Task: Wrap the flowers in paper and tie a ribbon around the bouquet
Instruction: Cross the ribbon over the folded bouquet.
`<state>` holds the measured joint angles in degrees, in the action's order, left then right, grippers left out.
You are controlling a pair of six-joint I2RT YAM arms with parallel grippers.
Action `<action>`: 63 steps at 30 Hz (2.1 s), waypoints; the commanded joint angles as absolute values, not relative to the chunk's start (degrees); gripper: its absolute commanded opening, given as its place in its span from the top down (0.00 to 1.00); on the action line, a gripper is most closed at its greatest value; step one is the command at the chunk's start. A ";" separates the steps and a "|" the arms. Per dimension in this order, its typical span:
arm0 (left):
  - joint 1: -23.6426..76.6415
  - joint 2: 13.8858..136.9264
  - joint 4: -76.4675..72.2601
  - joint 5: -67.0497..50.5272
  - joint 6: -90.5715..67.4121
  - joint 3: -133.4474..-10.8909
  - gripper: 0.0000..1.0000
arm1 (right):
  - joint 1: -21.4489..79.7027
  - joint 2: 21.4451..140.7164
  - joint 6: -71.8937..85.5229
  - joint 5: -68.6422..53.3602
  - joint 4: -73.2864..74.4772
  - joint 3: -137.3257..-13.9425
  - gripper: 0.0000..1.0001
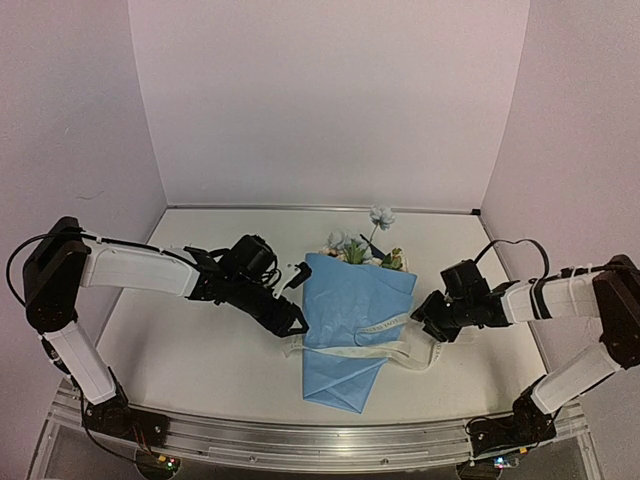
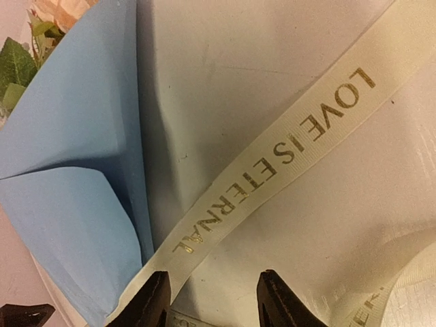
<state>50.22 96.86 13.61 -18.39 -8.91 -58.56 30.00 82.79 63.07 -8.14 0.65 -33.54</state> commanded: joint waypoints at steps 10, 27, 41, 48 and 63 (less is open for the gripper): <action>50.19 96.32 13.15 -19.45 -8.04 -60.17 0.35 | 34.16 82.33 62.49 -6.46 5.27 -36.99 0.49; 50.19 96.09 14.13 -20.01 -7.75 -60.31 0.36 | 34.75 86.98 62.55 -7.58 4.69 -41.45 0.50; 50.25 97.25 17.08 -20.82 -6.23 -61.16 0.40 | 34.72 85.14 61.26 -7.85 5.17 -40.75 0.76; 51.61 97.56 18.60 -21.76 -4.69 -62.03 0.40 | 34.72 83.83 60.46 -8.14 6.62 -40.69 0.96; 55.83 101.69 23.11 -19.73 -1.96 -65.57 0.44 | 34.72 77.14 55.71 -7.60 15.43 -42.25 1.00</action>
<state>54.28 100.60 21.23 -20.75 -3.84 -62.16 34.44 79.51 57.96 -8.56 11.49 -39.90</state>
